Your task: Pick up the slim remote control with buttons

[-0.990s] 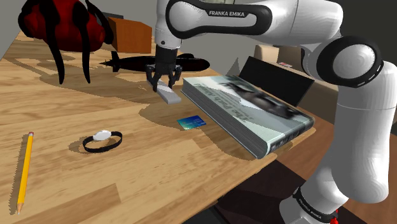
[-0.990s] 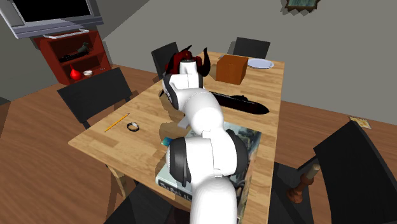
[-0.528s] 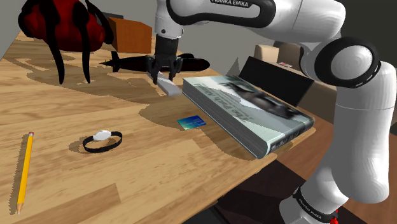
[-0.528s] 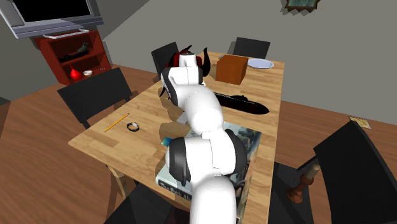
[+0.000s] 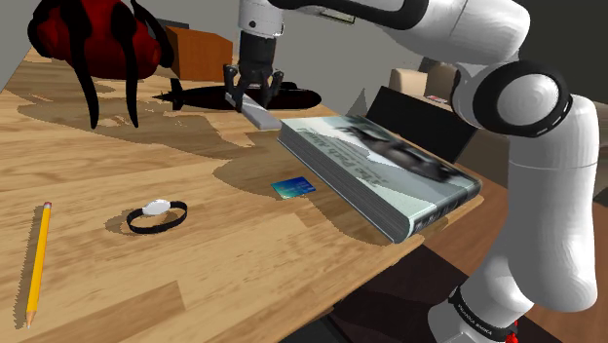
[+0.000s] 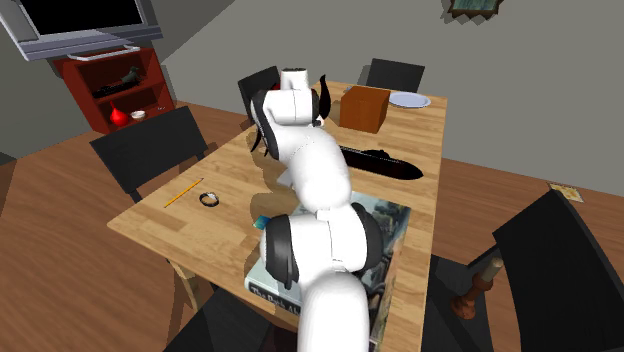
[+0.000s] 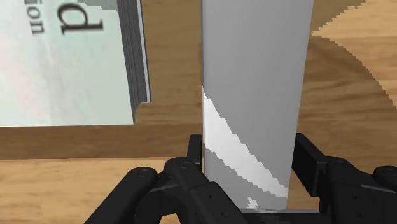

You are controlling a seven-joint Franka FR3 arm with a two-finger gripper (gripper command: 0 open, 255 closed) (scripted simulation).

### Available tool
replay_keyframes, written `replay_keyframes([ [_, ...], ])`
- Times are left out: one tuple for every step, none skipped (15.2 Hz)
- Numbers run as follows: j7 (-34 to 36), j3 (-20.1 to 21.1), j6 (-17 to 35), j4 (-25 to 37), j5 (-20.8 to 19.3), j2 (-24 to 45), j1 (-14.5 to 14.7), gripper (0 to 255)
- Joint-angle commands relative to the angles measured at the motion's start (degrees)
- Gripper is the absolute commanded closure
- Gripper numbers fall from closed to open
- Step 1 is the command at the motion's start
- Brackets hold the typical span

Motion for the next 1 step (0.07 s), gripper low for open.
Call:
replay_keyframes([
  [-0.03,-0.01,-0.55,0.68,-0.03,0.14,0.07,255],
])
